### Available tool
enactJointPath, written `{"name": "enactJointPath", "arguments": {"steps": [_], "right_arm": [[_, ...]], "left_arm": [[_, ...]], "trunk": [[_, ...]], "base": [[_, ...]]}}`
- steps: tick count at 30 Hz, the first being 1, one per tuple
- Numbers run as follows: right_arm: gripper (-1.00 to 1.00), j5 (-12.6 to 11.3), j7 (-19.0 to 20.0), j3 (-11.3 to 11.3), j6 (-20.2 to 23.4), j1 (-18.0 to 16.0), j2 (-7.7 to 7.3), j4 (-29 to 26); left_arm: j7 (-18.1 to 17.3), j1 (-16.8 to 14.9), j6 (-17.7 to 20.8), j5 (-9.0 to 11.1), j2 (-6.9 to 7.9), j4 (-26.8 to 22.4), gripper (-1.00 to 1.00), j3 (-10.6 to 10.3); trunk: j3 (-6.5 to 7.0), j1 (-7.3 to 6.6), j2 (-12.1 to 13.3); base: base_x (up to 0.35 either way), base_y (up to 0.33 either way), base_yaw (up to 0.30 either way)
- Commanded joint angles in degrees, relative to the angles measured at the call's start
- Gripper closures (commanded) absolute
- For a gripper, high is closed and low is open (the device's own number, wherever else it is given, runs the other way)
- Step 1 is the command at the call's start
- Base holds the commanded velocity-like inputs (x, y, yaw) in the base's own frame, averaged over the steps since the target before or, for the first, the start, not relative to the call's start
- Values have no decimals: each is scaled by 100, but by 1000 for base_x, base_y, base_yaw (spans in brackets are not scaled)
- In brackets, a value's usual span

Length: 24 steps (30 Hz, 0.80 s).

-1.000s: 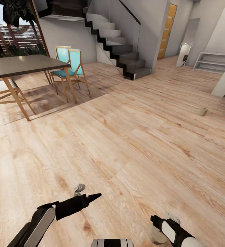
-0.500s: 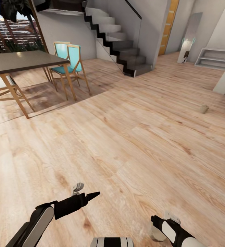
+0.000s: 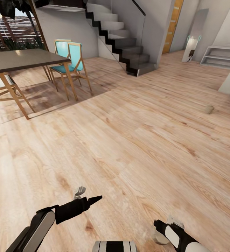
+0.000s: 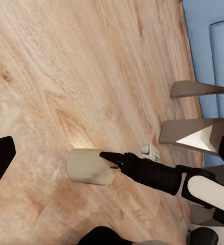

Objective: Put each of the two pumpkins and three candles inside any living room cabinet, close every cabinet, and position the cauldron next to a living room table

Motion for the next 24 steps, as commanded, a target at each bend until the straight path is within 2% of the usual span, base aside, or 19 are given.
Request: {"name": "enactJointPath", "arguments": {"steps": [1, 4, 24], "right_arm": [[-100, 9, -17, -32, 38, 1, 2, -16], [-100, 9, -17, -30, 38, 1, 8, -16], [-100, 10, -17, 37, 38, 1, 20, -25]], "left_arm": [[6, -1, 31, 36, 4, -1, -100, -4], [6, 3, 31, 36, 4, 1, -100, -4], [6, 6, 31, 36, 4, 15, -100, -3]], "trunk": [[-27, 1, -3], [-93, 9, -7], [-116, 12, -9]], "base": [[0, 0, 0], [0, 0, 0], [0, 0, 0]]}}
